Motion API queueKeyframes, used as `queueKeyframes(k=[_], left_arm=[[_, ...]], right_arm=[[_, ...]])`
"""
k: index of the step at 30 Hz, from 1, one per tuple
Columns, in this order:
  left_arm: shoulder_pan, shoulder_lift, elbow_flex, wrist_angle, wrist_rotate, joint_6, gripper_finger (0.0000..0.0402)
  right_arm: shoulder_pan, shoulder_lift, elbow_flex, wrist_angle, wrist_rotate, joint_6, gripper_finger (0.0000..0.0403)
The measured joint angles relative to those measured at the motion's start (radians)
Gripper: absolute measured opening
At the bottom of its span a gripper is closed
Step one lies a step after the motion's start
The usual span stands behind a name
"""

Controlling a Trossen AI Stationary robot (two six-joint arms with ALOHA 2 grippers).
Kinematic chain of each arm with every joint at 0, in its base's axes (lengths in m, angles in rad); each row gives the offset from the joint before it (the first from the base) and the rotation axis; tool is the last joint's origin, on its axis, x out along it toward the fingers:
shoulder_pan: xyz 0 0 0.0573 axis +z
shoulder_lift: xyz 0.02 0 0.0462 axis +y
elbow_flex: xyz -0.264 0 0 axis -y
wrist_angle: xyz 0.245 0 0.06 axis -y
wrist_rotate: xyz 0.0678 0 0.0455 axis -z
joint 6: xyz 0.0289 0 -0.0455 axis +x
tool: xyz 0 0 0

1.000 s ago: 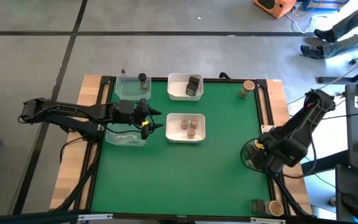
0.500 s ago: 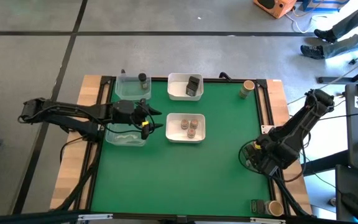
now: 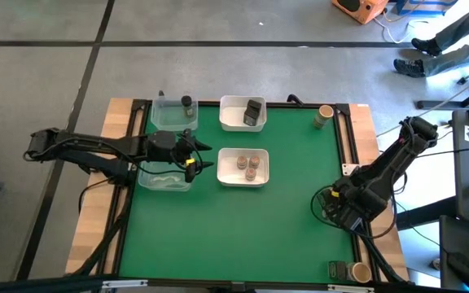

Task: Sort spices by type
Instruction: Move the green seasoning bottle to the center of the table

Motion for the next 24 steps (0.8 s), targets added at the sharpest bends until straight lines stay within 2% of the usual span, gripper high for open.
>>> queueKeyframes(k=[7,17,20,24], left_arm=[[0.0,0.0,0.0,0.0,0.0,0.0,0.0265],[0.0,0.0,0.0,0.002,0.0,0.007,0.0265],[0.0,0.0,0.0,0.001,0.0,0.007,0.0265],[0.0,0.0,0.0,0.001,0.0,0.007,0.0265]], right_arm=[[0.0,0.001,0.028,-0.016,-0.037,-0.053,0.0208],[0.0,0.0,0.314,-0.186,-0.032,-0.088,0.0209],[0.0,0.0,0.403,-0.182,0.049,-0.117,0.0209],[-0.007,0.002,0.468,-0.115,0.289,-0.262,0.0209]])
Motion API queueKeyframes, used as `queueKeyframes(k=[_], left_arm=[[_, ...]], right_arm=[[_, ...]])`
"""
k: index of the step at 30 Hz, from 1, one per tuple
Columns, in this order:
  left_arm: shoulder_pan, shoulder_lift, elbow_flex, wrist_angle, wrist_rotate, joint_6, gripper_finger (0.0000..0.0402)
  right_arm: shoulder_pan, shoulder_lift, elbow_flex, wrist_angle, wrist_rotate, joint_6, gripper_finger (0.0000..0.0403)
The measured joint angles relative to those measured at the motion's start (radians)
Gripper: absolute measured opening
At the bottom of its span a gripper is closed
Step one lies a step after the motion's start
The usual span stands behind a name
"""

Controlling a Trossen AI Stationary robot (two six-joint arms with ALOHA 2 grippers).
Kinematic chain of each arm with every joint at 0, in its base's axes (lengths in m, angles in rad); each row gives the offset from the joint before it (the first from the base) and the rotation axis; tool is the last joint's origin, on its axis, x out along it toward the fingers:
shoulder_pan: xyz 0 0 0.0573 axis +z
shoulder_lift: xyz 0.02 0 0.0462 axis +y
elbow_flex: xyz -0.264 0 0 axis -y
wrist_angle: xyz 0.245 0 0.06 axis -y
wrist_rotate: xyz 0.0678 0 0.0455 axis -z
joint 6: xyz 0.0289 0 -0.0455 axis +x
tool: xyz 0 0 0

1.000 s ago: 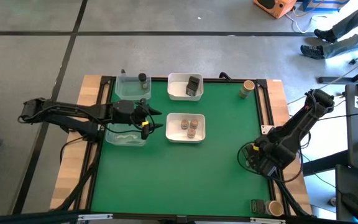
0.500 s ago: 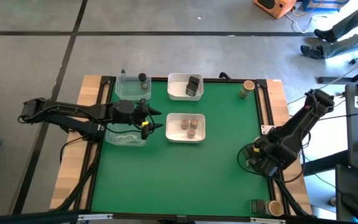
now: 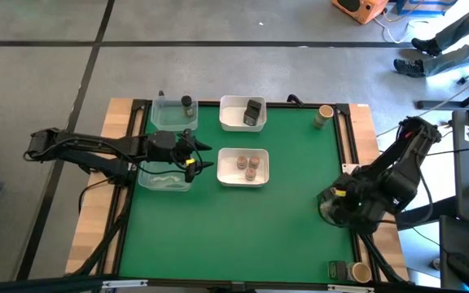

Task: Sort spices by type
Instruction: Move the green seasoning bottle to the center of the table

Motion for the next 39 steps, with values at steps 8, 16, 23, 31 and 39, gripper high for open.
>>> queueKeyframes(k=[8,16,23,31,39], left_arm=[[-0.006,0.0,0.0,-0.001,0.0,-0.022,0.0265],[-0.052,0.0,0.0,0.0,0.001,-0.034,0.0265],[-0.091,0.0,0.0,-0.001,0.001,-0.038,0.0265],[-0.115,0.0,0.0,-0.002,0.0,-0.038,0.0265],[-0.137,0.0,0.0,-0.003,-0.007,-0.034,0.0265]], right_arm=[[-0.138,0.063,-0.009,0.238,0.242,-0.5,0.0209],[-0.342,0.228,-0.009,0.571,0.143,-1.027,0.0209],[-0.47,0.395,0.033,0.687,0.015,-1.298,0.0209],[-0.56,0.557,0.162,0.597,-0.055,-1.405,0.0209],[-0.61,0.648,0.176,0.581,-0.091,-1.414,0.0209]])
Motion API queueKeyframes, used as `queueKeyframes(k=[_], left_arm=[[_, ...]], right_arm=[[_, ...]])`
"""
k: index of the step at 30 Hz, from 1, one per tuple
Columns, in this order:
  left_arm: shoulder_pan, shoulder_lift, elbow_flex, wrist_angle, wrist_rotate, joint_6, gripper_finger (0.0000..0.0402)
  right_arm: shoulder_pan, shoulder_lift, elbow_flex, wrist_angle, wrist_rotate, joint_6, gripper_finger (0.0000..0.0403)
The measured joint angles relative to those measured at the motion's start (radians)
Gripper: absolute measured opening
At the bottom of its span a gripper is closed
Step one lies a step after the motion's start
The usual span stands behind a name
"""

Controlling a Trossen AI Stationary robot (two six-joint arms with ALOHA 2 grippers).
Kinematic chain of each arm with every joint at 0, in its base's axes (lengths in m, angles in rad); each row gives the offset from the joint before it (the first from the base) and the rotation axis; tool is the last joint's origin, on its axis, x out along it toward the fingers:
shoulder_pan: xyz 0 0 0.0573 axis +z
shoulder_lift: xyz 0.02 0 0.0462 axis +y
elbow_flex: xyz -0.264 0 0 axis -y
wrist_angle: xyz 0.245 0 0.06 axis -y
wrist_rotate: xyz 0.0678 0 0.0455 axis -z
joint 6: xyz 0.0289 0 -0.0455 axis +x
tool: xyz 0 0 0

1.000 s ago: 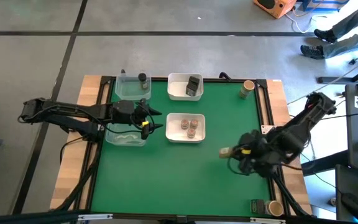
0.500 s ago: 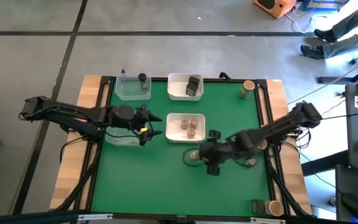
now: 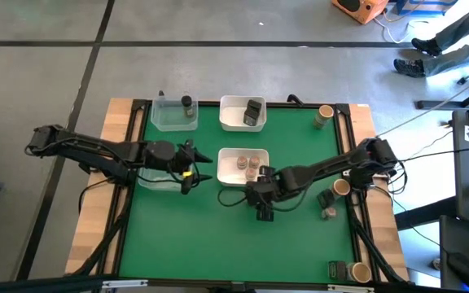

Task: Sort spices by type
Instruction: Move the green seasoning bottle to the center of the table, then put the green seasoning bottle into the top transparent bin

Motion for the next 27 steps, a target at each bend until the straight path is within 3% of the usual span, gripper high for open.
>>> queueKeyframes(k=[6,18,21,27], left_arm=[[0.0,0.0,0.0,0.0,0.0,0.0,0.0265],[-0.001,0.023,0.0,0.047,-0.001,-0.027,0.0265],[-0.019,0.103,0.0,0.146,-0.002,-0.044,0.0265],[-0.071,0.341,0.069,0.291,0.033,0.013,0.0265]], right_arm=[[-0.008,0.04,0.0,0.008,-0.016,-0.023,0.0215],[0.001,0.023,0.0,-0.015,-0.039,-0.019,0.0312],[0.034,-0.016,0.0,-0.097,-0.007,0.029,0.0319],[0.147,-0.1,-0.054,-0.213,0.161,0.15,0.0312]])
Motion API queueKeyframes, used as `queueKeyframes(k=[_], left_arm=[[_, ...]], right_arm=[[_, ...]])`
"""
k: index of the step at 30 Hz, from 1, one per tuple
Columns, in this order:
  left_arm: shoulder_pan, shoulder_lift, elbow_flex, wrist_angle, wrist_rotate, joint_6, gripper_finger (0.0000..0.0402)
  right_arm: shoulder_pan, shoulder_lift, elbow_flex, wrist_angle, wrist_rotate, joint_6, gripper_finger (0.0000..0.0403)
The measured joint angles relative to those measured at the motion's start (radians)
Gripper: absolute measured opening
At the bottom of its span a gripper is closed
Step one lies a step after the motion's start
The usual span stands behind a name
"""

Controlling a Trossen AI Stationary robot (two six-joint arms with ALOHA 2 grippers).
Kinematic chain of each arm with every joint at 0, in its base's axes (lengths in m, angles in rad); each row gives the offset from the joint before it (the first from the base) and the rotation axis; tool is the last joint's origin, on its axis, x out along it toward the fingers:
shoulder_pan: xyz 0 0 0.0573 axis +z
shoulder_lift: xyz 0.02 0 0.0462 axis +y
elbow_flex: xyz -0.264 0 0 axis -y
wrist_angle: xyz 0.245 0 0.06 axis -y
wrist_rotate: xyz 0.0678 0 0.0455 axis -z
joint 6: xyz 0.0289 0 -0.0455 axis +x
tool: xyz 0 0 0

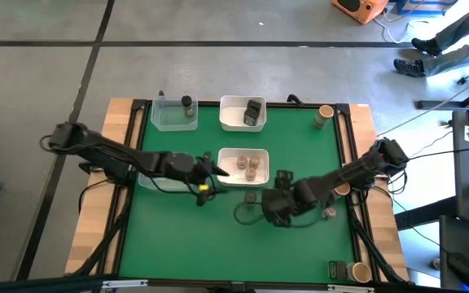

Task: Sort spices by type
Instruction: Put the green seasoning bottle into the top transparent bin

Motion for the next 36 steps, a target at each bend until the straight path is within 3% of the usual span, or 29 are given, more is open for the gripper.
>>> queueKeyframes(k=[6,17,26,34,36], left_arm=[[-0.03,0.196,0.16,-0.006,0.002,0.103,0.0265],[-0.021,0.404,0.315,-0.006,0.002,0.122,0.0265],[-0.021,0.481,0.331,-0.006,0.005,0.134,0.0261],[-0.016,0.48,0.332,0.012,0.006,0.186,0.0187],[-0.011,0.479,0.332,0.004,0.008,0.185,0.0186]], right_arm=[[0.087,-0.046,-0.138,0.046,0.069,0.19,0.0301],[0.185,-0.047,-0.358,0.171,0.177,0.502,0.0301],[0.182,-0.047,-0.417,0.228,0.185,0.541,0.0301],[0.182,-0.047,-0.417,0.248,0.236,0.536,0.0301],[0.182,-0.047,-0.417,0.248,0.236,0.536,0.0301]])
